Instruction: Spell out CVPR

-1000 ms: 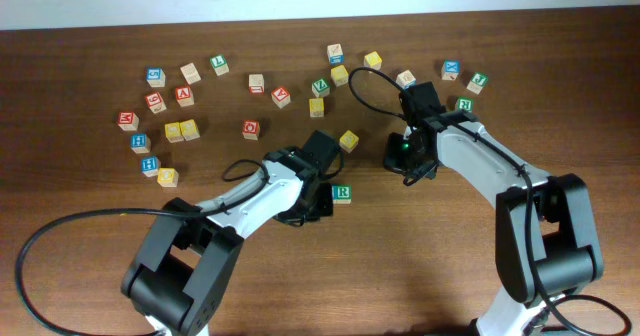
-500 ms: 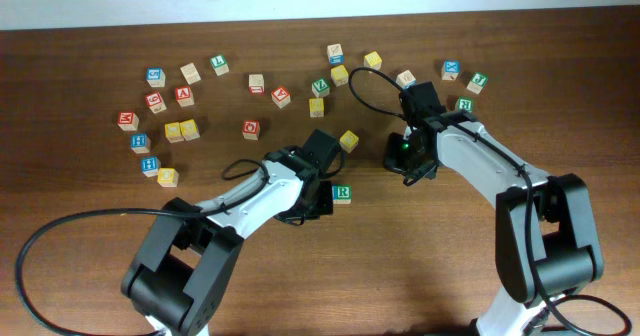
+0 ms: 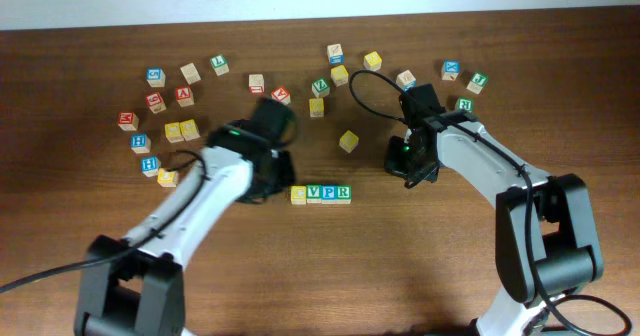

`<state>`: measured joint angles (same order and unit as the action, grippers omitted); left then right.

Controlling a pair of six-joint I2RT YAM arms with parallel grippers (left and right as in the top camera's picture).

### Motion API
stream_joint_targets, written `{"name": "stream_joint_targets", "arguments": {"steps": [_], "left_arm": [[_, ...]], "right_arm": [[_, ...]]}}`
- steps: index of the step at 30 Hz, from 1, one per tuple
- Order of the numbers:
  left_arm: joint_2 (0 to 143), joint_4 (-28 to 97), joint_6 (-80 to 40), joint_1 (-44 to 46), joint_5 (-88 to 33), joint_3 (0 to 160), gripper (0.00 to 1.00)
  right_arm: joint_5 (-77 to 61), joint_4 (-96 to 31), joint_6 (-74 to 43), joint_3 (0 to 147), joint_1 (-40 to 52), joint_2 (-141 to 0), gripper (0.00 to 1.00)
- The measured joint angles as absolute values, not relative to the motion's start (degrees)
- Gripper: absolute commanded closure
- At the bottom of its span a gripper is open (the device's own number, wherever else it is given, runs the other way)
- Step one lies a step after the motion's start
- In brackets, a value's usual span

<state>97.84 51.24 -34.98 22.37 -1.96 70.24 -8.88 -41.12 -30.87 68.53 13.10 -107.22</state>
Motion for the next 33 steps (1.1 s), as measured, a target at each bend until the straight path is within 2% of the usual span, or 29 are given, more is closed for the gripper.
{"name": "stream_joint_targets", "arguments": {"steps": [3, 18, 33], "left_arm": [[98.0, 49.7, -34.7, 19.9, -0.6, 70.2, 1.00], [108.3, 48.2, -34.5, 22.5, -4.3, 70.2, 1.00], [108.3, 48.5, -34.5, 24.4, -6.2, 70.2, 1.00]], "right_arm": [[-9.1, -41.0, -30.9, 68.5, 13.5, -107.2, 0.89], [-10.3, -38.6, -36.4, 68.5, 24.4, -107.8, 0.90], [-15.9, -37.1, -37.7, 68.5, 24.9, -109.5, 0.94]]}}
